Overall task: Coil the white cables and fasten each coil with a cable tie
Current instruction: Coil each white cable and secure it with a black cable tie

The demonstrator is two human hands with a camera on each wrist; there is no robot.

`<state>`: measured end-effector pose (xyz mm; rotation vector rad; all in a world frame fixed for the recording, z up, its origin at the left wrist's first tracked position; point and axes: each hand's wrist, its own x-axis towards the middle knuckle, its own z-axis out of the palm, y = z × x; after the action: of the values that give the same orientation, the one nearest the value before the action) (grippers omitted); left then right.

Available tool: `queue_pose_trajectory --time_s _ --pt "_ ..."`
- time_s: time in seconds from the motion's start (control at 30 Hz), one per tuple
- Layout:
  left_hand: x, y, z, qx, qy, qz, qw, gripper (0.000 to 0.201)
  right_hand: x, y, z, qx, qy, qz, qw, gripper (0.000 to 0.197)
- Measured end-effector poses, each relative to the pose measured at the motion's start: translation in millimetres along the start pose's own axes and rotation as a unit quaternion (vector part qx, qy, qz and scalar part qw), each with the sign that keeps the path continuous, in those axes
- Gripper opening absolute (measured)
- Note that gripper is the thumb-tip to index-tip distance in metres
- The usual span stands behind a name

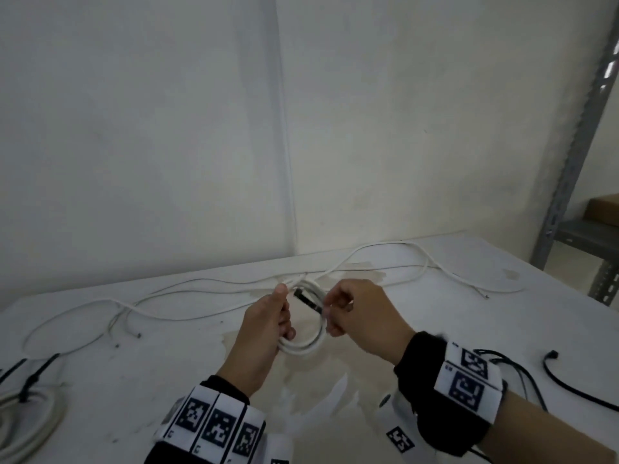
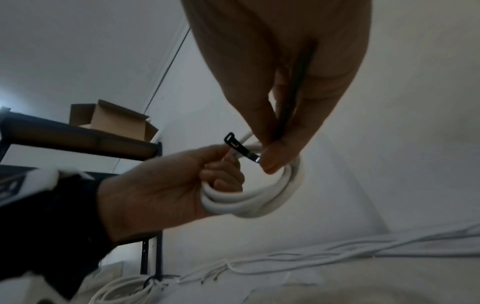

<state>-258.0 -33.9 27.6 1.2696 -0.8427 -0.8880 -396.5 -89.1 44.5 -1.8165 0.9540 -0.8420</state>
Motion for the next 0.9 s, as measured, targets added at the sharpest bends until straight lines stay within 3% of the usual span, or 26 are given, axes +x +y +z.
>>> queue_pose_trajectory --time_s 0.13,0.4,0.5,0.63,0.77,0.9 --pt "-4.5 0.3 -20.6 0.046 0.008 0.023 0.999 0.037 3.0 -1.4 29.0 -0.024 -0.029 0.050 0.998 0.014" --pt "-9.1 -0.2 -47.1 0.108 0.034 0.060 0.992 0.034 10.9 -18.5 58.3 0.004 -0.001 0.044 0.999 0.026" --pt "-11.2 -0.5 -47.4 0.117 0.031 0.060 0.991 0.035 10.4 -21.7 65.8 0.063 0.007 0.036 0.997 0.027" --pt "-8.9 -2.6 -48.5 0.097 0.032 0.041 0.994 0.032 8.4 -25.3 70.2 0.177 0.001 0.029 0.984 0.030" --pt "-6.1 0.3 -52.8 0.052 0.027 0.052 0.997 0.017 4.5 -23.7 64.8 0.198 -0.012 0.015 0.980 0.028" --pt "-5.4 2.5 -53.3 0.034 0.007 0.070 0.997 0.020 1.0 -21.8 58.7 0.215 -0.052 -0.010 0.975 0.012"
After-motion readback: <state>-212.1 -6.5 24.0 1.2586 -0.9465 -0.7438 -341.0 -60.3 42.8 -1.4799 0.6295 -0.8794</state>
